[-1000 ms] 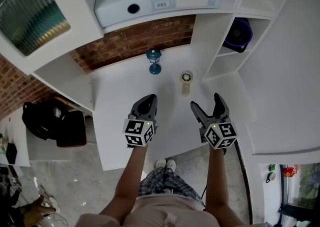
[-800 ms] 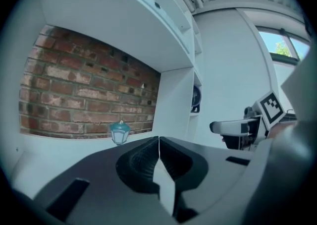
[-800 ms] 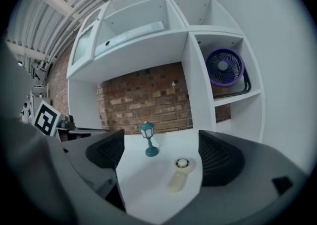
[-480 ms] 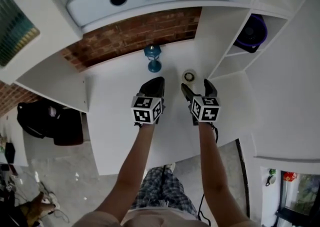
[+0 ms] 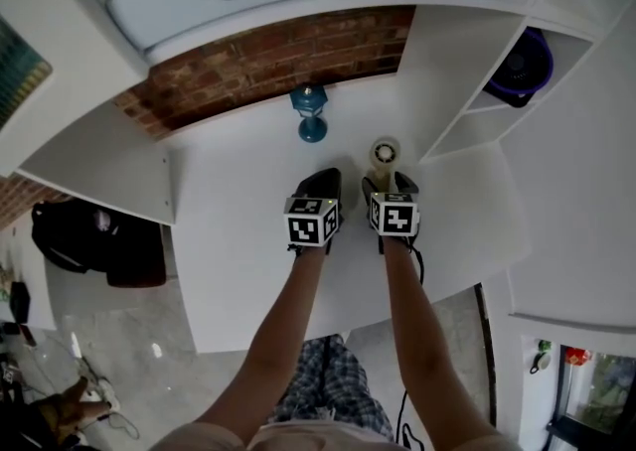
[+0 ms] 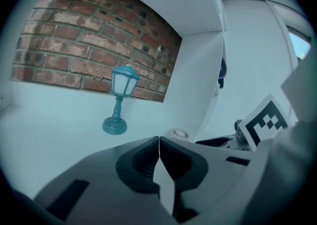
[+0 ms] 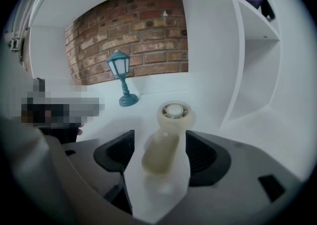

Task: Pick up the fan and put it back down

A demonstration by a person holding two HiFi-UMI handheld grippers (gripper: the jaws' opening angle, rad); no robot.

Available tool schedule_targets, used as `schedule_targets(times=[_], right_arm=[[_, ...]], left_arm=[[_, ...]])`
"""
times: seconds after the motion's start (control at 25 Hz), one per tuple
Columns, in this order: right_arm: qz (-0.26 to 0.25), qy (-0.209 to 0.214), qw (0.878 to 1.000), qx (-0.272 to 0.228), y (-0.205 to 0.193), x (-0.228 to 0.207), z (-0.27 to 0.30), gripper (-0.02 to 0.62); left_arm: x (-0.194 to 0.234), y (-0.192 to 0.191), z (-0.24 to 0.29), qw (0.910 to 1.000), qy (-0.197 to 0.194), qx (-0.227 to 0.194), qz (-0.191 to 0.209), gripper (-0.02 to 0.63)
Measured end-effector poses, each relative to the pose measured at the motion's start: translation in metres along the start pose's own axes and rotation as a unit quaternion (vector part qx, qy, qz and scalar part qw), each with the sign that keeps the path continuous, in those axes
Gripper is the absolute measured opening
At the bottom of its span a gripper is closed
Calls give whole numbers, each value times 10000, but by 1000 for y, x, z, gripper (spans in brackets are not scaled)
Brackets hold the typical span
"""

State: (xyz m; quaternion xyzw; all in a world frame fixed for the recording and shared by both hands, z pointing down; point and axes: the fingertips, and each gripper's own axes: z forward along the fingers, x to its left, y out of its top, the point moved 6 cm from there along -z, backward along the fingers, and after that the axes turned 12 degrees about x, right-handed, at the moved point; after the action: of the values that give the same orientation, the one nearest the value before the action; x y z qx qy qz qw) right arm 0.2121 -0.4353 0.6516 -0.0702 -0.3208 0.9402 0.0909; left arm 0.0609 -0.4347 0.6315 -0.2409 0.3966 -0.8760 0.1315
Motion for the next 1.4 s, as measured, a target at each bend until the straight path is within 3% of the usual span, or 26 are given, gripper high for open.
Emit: schedule_targets(times=[0.44,0.6,1.04,1.4], right_arm=[[179,-214,9982,535,-8,-5,16,235],[209,-237,9982,515,-9,-6,15,215],[514,-137,9983,-232,-3,-13,-20,204],[371,-297,9869,-1539,11,0,-122,204]], left_arm=[[0,-8,4,9998,-128,143,70,28],[0,-10,3,9996,-161,186,113,28],[-3,-8,-15,9998,-52,66,158,28],[-21,20,-74,9990,31,-337,279,28]])
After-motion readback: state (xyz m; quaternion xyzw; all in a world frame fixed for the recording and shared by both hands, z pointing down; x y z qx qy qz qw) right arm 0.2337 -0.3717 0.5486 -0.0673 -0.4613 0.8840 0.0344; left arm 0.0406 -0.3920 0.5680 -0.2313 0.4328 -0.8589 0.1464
